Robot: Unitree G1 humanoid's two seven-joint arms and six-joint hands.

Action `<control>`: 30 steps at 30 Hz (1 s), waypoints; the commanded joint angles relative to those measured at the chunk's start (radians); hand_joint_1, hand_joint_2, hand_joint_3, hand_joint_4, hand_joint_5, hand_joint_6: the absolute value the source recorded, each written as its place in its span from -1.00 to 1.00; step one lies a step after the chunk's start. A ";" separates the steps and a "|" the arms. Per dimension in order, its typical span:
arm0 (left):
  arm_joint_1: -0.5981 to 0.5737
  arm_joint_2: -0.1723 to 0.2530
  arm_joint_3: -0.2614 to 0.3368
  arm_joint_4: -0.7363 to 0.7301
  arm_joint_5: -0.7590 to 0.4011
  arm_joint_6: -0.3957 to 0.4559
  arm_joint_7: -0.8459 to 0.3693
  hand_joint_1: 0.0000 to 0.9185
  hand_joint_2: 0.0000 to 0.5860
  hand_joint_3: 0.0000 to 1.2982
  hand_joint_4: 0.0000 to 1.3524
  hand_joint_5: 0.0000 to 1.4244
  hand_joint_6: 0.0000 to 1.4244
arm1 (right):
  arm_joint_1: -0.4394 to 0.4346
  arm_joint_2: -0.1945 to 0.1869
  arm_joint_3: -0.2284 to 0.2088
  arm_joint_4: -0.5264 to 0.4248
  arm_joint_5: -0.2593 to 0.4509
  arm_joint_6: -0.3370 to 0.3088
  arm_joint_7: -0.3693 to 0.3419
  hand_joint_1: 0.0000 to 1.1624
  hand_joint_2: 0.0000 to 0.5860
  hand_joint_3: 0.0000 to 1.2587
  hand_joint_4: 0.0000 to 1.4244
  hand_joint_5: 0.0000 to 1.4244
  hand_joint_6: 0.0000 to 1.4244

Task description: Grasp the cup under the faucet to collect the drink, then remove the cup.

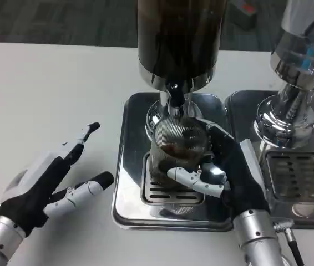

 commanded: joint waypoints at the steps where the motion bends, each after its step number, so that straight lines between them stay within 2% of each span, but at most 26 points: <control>1: -0.008 0.000 -0.005 0.012 -0.006 -0.013 -0.006 -1.00 -0.56 -1.00 -1.00 -0.97 -1.00 | 0.015 0.009 -0.003 -0.033 -0.001 -0.009 -0.016 0.62 -0.31 -0.38 -0.49 -0.44 -0.10; 10: -0.005 -0.003 -0.005 0.011 -0.007 -0.012 -0.006 -1.00 -0.56 -1.00 -1.00 -0.97 -1.00 | 0.024 0.007 0.000 -0.057 -0.014 -0.006 -0.015 0.62 -0.31 -0.38 -0.49 -0.43 -0.08; 30: -0.008 -0.007 -0.017 0.014 -0.004 -0.015 -0.009 -1.00 -0.56 -1.00 -1.00 -0.97 -1.00 | 0.083 0.012 0.002 -0.187 -0.052 0.042 -0.026 0.64 -0.27 -0.34 -0.23 -0.25 0.05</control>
